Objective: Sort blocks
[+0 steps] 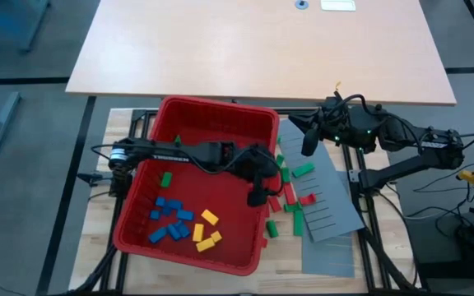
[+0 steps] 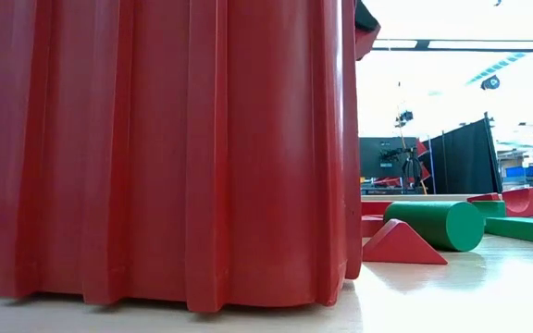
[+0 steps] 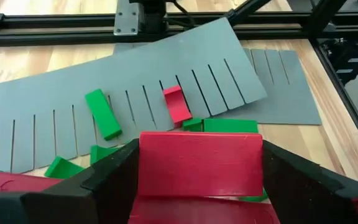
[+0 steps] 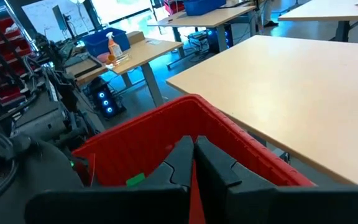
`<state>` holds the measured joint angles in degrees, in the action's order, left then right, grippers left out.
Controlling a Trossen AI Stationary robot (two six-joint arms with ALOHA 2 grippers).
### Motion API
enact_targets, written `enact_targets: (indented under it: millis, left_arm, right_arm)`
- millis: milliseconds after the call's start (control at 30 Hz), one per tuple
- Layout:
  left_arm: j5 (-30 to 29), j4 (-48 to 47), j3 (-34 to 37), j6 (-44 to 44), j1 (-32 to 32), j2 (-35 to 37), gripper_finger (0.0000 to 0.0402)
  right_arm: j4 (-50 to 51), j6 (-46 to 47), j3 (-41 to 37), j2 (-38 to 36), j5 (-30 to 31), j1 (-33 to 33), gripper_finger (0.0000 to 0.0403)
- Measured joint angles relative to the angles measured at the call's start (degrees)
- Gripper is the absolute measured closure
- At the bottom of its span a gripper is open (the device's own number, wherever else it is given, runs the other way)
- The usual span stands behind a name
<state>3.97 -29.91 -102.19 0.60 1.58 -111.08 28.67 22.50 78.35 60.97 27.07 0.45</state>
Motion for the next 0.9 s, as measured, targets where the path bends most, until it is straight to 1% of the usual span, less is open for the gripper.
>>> enact_targets:
  millis: [233, 533, 700, 900]
  left_arm:
    - [-0.02, -0.7, 0.26, -0.27, -0.09, -0.1, 0.0088]
    - [-0.08, -1.0, 0.19, -0.55, -0.2, 0.01, 0.0084]
    - [-0.54, -5.94, -2.63, -3.88, -0.98, 0.73, 0.0085]
    - [-7.3, -15.28, -5.85, -5.64, -3.1, 3.26, 0.0087]
  right_arm:
    - [0.13, 0.0, -0.02, 0.0, 0.0, 0.0, 0.0403]
    - [0.17, -0.01, -0.02, 0.0, 0.0, 0.0, 0.0403]
    - [0.2, 0.0, -0.02, 0.0, 0.0, 0.0, 0.0403]
    - [0.26, 0.0, -0.04, 0.0, -0.03, 0.04, 0.0403]
